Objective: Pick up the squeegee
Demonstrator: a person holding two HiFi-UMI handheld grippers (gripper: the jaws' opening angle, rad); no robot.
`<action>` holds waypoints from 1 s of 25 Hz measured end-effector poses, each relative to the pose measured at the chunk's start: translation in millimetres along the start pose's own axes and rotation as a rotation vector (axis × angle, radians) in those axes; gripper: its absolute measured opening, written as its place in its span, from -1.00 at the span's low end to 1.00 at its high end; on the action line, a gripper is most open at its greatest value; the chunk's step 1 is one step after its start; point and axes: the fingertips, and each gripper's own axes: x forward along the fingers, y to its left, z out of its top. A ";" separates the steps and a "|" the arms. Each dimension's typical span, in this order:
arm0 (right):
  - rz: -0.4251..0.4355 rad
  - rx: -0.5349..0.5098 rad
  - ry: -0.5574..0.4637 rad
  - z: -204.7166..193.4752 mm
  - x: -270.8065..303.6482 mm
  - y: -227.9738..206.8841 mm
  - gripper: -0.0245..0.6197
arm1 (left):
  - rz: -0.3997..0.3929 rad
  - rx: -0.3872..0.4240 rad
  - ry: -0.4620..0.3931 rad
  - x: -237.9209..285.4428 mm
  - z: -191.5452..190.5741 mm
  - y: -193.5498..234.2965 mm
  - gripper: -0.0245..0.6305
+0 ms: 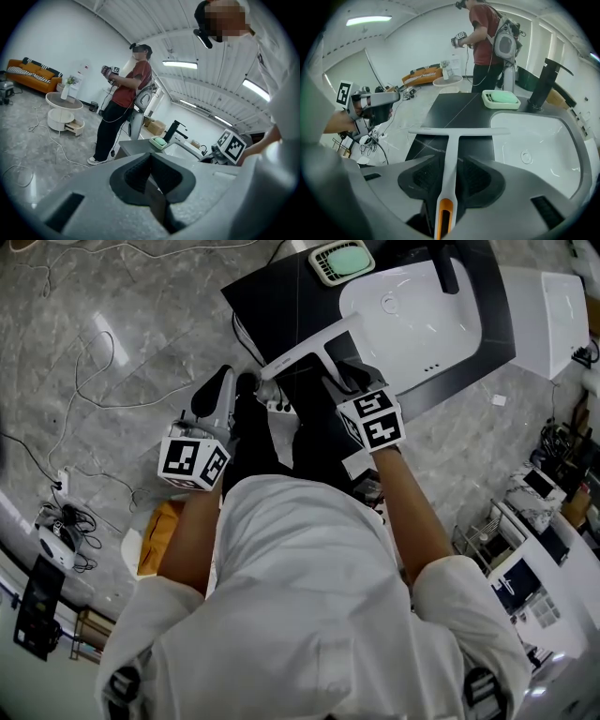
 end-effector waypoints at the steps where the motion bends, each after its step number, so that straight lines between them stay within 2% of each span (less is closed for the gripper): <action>1: -0.001 -0.001 0.007 -1.0 1.0 -0.1 -0.43 | 0.004 -0.002 0.000 -1.6 -0.8 2.0 -0.88; 16: -0.009 -0.001 0.062 -4.9 8.6 2.6 -0.64 | 0.039 -0.029 -0.007 -17.7 -8.7 10.9 -0.88; 25: -0.008 0.012 0.017 0.2 4.5 0.0 -0.65 | 0.061 -0.024 -0.031 -29.9 -6.6 8.4 -0.88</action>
